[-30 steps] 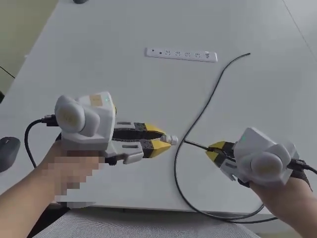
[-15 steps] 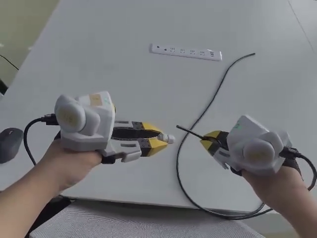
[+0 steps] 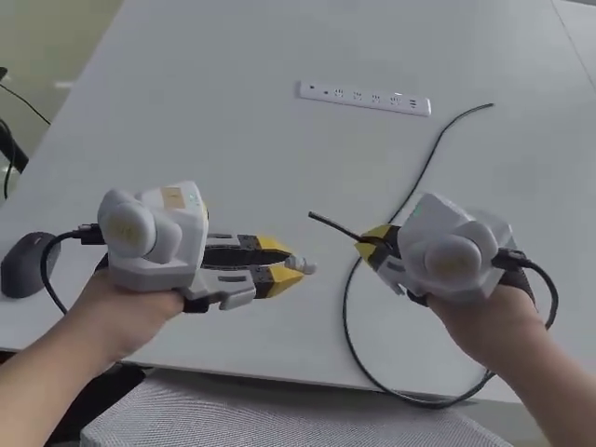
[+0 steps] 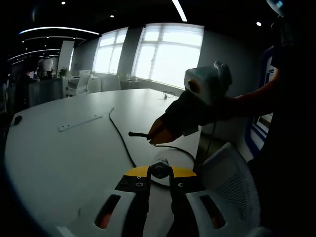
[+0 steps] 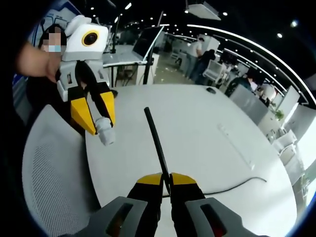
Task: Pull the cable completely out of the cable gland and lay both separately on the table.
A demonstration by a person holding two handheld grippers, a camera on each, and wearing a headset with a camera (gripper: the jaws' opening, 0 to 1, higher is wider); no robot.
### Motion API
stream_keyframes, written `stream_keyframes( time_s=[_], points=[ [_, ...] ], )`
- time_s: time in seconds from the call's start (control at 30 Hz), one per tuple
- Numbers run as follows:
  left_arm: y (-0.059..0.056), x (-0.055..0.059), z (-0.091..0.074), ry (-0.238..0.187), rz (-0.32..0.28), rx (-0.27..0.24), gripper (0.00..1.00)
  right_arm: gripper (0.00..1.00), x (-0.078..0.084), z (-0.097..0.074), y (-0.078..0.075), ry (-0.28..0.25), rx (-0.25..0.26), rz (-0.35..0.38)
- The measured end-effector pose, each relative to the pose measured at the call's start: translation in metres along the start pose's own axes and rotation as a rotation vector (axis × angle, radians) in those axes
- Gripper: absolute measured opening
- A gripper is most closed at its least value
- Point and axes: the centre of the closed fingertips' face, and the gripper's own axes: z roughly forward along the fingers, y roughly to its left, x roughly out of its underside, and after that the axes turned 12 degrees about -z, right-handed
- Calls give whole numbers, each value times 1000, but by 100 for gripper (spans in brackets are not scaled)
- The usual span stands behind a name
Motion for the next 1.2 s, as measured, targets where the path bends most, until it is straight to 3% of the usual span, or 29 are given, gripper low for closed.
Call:
stream_keyframes(
  time_s=[0.27, 0.53, 0.73, 1.2],
  points=[
    [9, 12, -14, 2, -7, -19, 15, 0, -26, 21, 11, -25, -24, -63],
    [15, 25, -23, 3, -28, -36, 15, 0, -45, 44, 32, -43, -71, -172],
    [24, 34, -31, -21, -46, -66, 15, 0, -55, 60, 43, -57, -108, -198],
    [42, 55, -38, -39, -88, -96, 15, 0, -71, 102, 55, -69, -191, -182]
  ],
)
